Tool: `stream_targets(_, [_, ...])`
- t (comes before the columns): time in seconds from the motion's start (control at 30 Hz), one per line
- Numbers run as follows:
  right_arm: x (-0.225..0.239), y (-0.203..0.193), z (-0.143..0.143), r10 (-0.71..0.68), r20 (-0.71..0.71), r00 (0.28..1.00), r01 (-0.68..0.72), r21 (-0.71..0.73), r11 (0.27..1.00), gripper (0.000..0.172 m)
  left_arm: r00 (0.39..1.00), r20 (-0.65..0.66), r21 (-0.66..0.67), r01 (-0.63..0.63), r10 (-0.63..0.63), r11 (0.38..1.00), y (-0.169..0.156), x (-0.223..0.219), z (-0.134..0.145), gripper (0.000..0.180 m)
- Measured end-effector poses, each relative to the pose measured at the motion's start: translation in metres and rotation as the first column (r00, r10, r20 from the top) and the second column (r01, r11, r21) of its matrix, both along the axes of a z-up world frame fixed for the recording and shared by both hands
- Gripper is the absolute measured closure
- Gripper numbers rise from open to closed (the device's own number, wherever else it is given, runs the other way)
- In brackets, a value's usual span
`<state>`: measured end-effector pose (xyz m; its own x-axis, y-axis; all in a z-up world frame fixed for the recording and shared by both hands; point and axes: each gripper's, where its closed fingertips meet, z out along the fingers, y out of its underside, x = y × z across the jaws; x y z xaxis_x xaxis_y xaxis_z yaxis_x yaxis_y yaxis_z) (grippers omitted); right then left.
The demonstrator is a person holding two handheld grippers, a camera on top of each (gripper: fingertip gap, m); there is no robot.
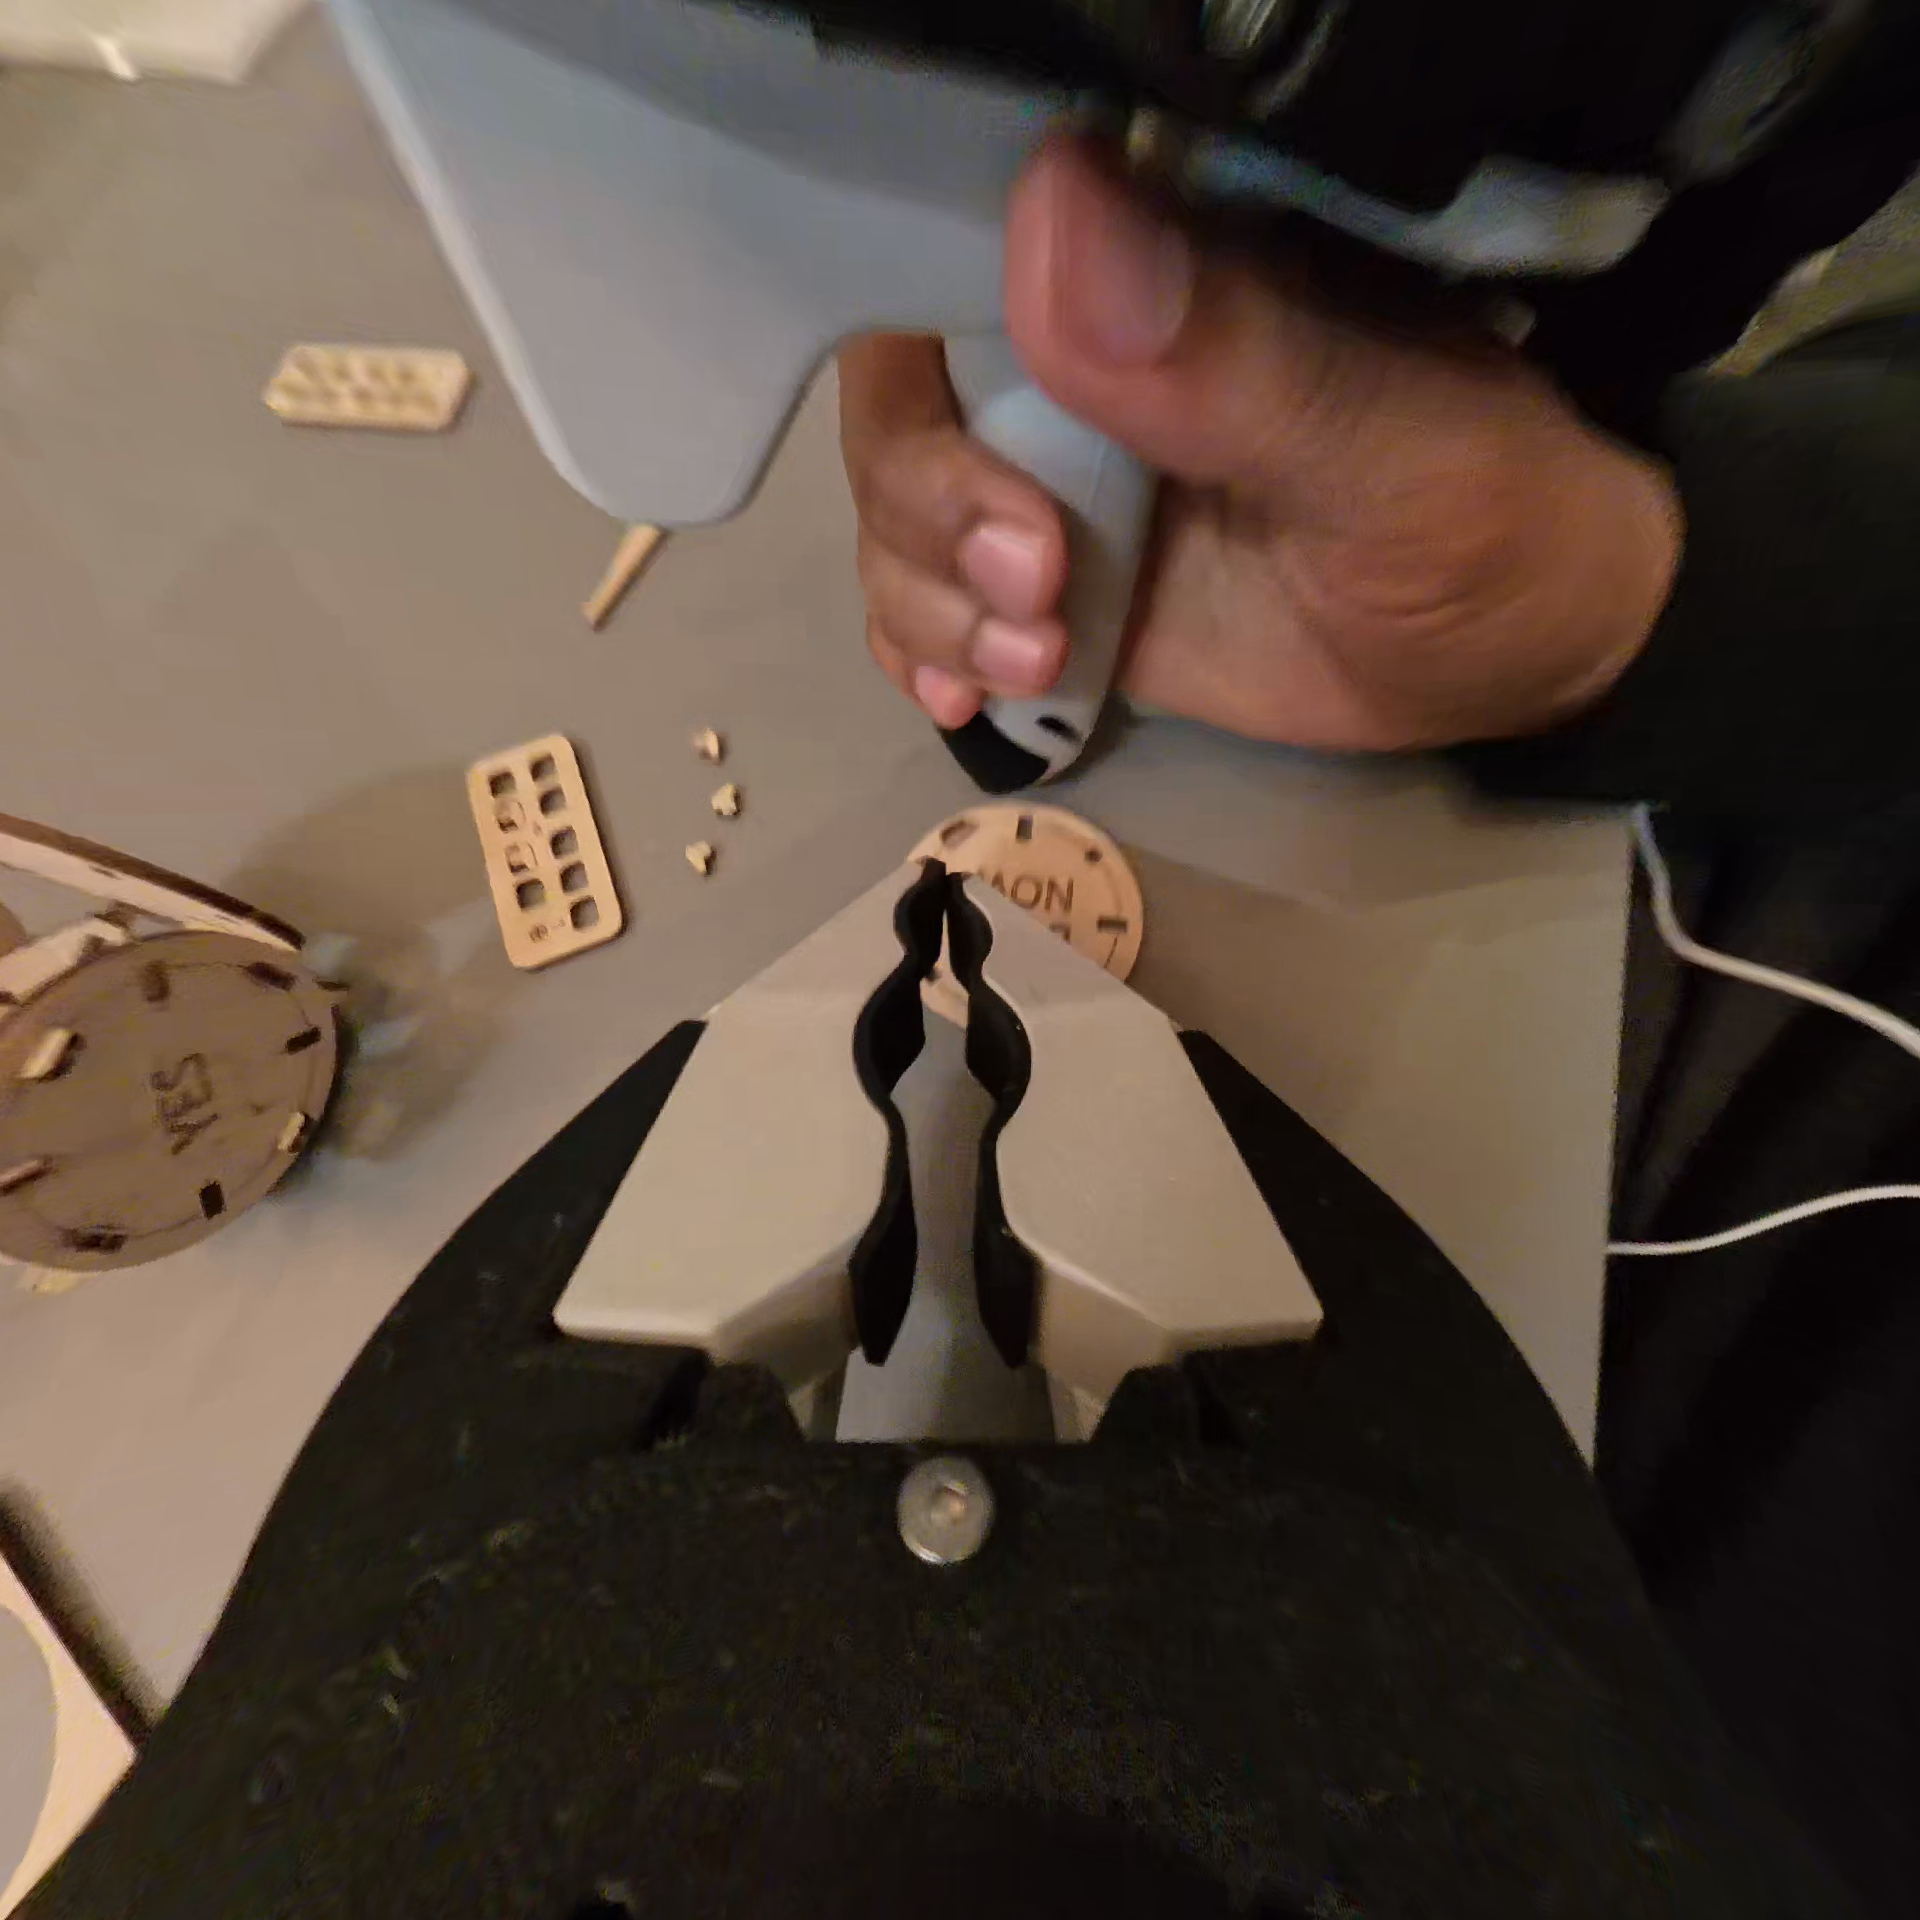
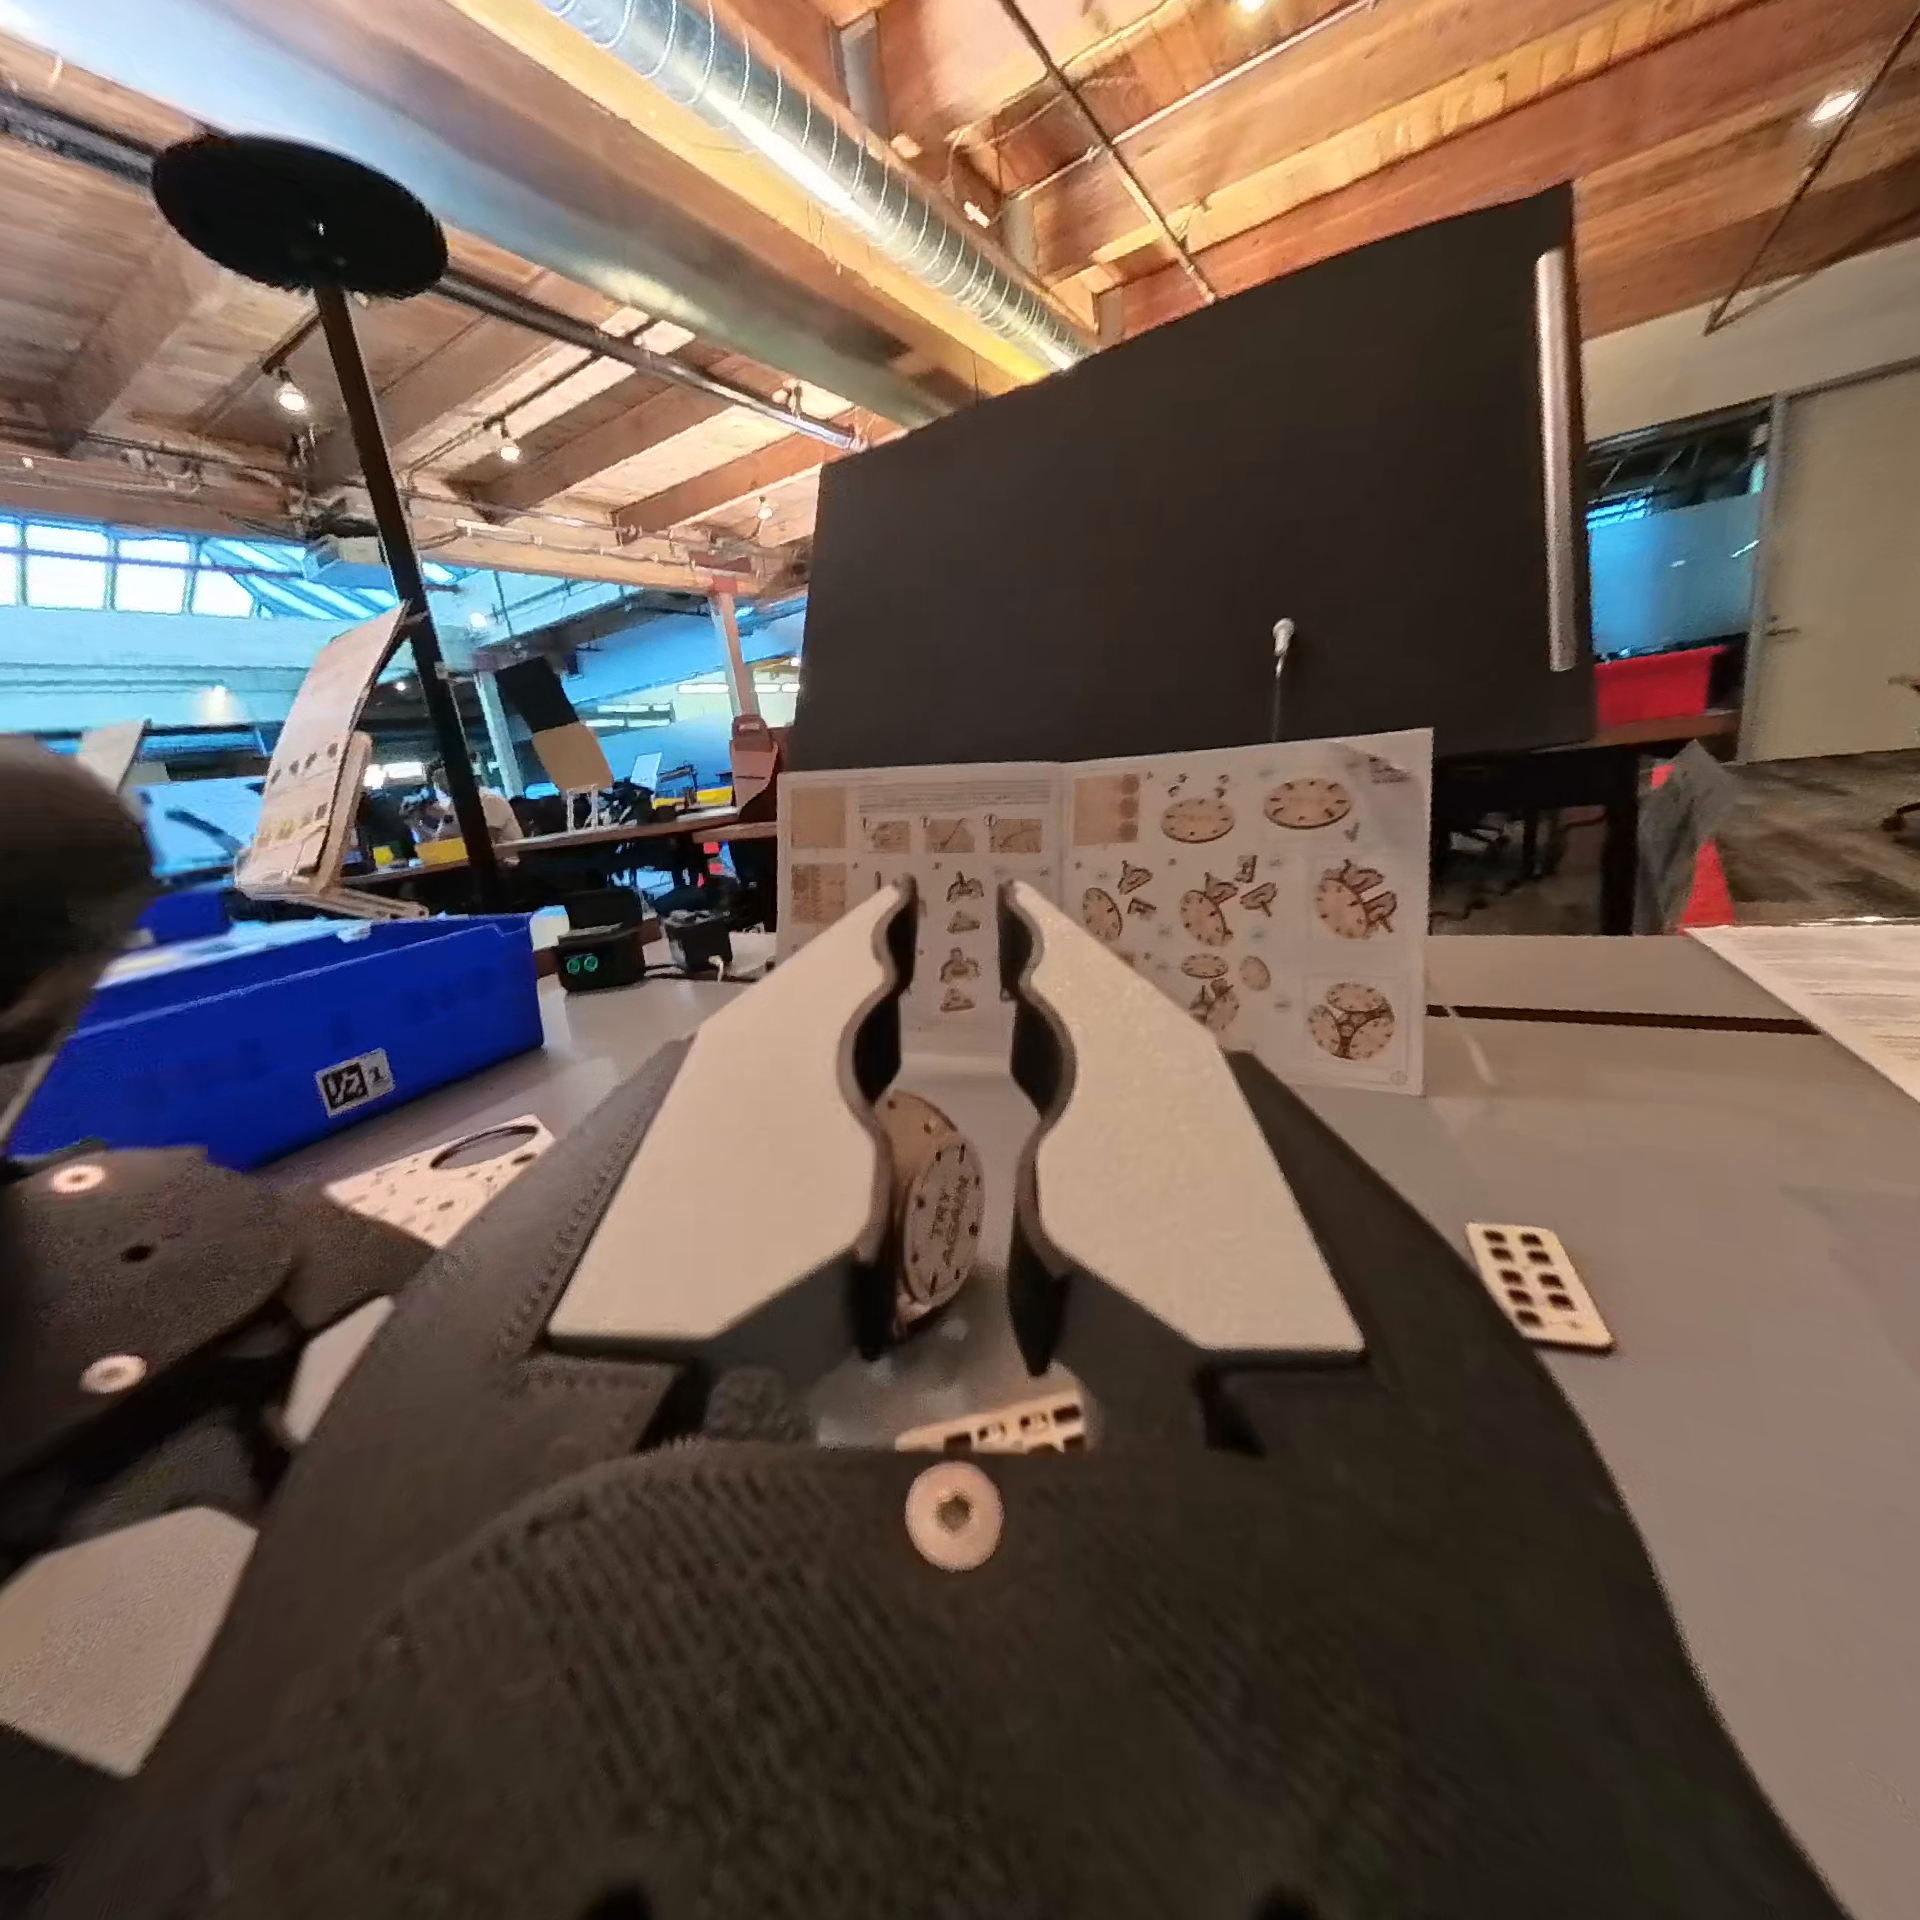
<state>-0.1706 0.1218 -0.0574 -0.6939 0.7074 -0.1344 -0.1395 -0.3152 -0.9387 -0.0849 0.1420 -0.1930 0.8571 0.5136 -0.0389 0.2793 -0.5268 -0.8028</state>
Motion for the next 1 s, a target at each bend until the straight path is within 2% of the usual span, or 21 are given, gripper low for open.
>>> stream_targets(0.07, [-0.005, 0.002, 0.003, 0.000, 0.007, 1.000, 0.000, -0.034, 0.999, 0.160, 0.999, -0.025, 0.114, 0.027, -0.025, 0.993, 0.003, 0.005, 0.017, 0.180])
stream_targets(0.1, [-0.007, 0.001, 0.003, 0.014, 0.021, 1.000, -0.013, -0.047, 0.999, 0.160, 0.999, -0.024, 0.131, 0.044, -0.041, 0.990, 0.005, 0.009, 0.019, 0.180])
stream_targets(0.2, [-0.012, -0.005, 0.001, 0.040, 0.035, 0.999, -0.038, -0.049, 0.998, 0.160, 0.997, -0.062, 0.007, 0.035, -0.034, 0.999, 0.006, 0.010, 0.006, 0.180])
stream_targets(0.3, [-0.010, -0.008, 0.000, 0.052, 0.028, 0.998, -0.051, -0.038, 0.998, 0.159, 0.980, -0.201, -0.164, -0.031, -0.003, 0.986, 0.005, 0.006, -0.006, 0.180])
stream_targets(0.37, [-0.007, -0.007, 0.002, 0.072, 0.004, 0.997, -0.072, -0.048, 0.996, 0.141, 0.958, -0.284, -0.219, -0.091, 0.025, 0.972, 0.005, 0.004, -0.006, 0.180])
stream_targets(0.4, [-0.004, -0.006, 0.005, 0.081, -0.020, 0.997, -0.082, -0.060, 0.995, 0.138, 0.946, -0.322, -0.222, -0.117, 0.040, 0.968, 0.005, 0.004, -0.004, 0.180])
stream_targets(0.53, [-0.001, -0.003, 0.010, 0.110, -0.035, 0.993, -0.113, -0.095, 0.989, 0.153, 0.905, -0.421, -0.201, -0.163, 0.065, 0.966, 0.012, 0.007, 0.006, 0.180])
stream_targets(0.7, [0.003, -0.012, 0.009, 0.132, -0.041, 0.990, -0.135, -0.078, 0.988, 0.172, 0.907, -0.420, -0.345, -0.169, 0.009, 0.923, 0.012, 0.008, -0.014, 0.180])
stream_targets(0.8, [0.001, -0.010, 0.012, 0.119, -0.045, 0.992, -0.122, -0.079, 0.989, 0.172, 0.892, -0.452, -0.391, -0.195, -0.004, 0.899, 0.011, 0.007, -0.017, 0.180])
stream_targets(1.0, [-0.002, -0.012, 0.007, 0.118, -0.018, 0.993, -0.119, -0.071, 0.990, 0.172, 0.906, -0.424, -0.376, -0.183, 0.007, 0.909, 0.011, 0.007, -0.018, 0.180])
